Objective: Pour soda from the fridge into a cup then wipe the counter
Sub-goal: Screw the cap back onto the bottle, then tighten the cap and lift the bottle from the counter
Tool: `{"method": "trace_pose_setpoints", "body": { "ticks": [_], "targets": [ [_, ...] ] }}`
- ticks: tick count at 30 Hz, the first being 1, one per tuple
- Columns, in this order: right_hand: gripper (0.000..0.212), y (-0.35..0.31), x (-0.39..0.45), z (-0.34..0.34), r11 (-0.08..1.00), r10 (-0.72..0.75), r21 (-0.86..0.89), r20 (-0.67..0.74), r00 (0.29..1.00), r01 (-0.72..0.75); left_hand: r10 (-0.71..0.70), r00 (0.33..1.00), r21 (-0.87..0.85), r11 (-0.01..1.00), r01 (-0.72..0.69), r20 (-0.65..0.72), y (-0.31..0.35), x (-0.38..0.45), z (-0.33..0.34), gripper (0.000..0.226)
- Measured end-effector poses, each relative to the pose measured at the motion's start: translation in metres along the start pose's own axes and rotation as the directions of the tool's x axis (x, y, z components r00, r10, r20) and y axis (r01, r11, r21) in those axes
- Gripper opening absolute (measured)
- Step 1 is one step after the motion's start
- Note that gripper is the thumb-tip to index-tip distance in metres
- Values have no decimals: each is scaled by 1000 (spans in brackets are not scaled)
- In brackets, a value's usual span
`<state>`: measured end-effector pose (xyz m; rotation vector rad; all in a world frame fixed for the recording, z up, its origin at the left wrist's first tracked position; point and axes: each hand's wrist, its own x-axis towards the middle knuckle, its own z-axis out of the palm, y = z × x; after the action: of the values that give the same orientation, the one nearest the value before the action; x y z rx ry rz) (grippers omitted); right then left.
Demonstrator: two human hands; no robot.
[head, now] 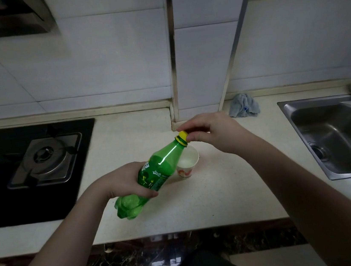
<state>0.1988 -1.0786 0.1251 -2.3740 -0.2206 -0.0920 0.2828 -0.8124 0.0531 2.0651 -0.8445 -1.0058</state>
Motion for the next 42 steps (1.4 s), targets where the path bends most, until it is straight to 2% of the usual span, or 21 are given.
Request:
{"method": "trace_pose_setpoints", "body": {
  "ticks": [5, 11, 16, 22, 27, 31, 34, 36, 39, 41, 42],
  "targets": [
    [30, -2, -3, -4, 991, -129, -17, 41, 991, 130, 3, 997, -98, 995, 5, 83, -4, -3, -1, 45],
    [33, -7, -6, -7, 990, -124, 81, 76, 989, 118, 22, 955, -302, 951, 71, 295, -16, -5, 2, 47],
    [33, -7, -5, -5, 986, -87, 149, 101, 991, 72, 102, 913, -435, 896, 88, 395, -18, -6, 7, 66],
    [32, -6, -5, -2, 990, -6, 140, 71, 997, -4, 82, 934, -404, 912, 71, 348, -17, -6, 10, 68],
    [27, -4, -5, -3, 1000, 13, -1, 111, 994, -13, 38, 959, -329, 942, 60, 282, -16, -6, 12, 42],
    [18, -9, -5, 2, 996, 87, -8, 82, 993, -87, 23, 974, -264, 964, 39, 227, -11, -4, 15, 39],
    [48, -8, -2, 12, 973, 150, -179, 1, 989, -147, 16, 982, -246, 969, 32, 189, -11, -2, 18, 39],
    [65, -8, -3, 19, 954, 207, -218, -22, 978, -207, 1, 987, -271, 961, 44, 164, -12, -1, 22, 41],
    [73, -5, -6, 24, 952, 275, -105, -104, 956, -286, -23, 988, -312, 948, 71, 154, -14, -1, 23, 45],
    [60, 0, -9, 24, 968, 249, -2, -147, 957, -252, -34, 988, -307, 948, 80, 153, -16, -2, 22, 45],
    [46, 3, -10, 23, 976, 217, 45, -116, 969, -213, -39, 988, -304, 949, 84, 151, -17, -3, 21, 45]
  ]
}}
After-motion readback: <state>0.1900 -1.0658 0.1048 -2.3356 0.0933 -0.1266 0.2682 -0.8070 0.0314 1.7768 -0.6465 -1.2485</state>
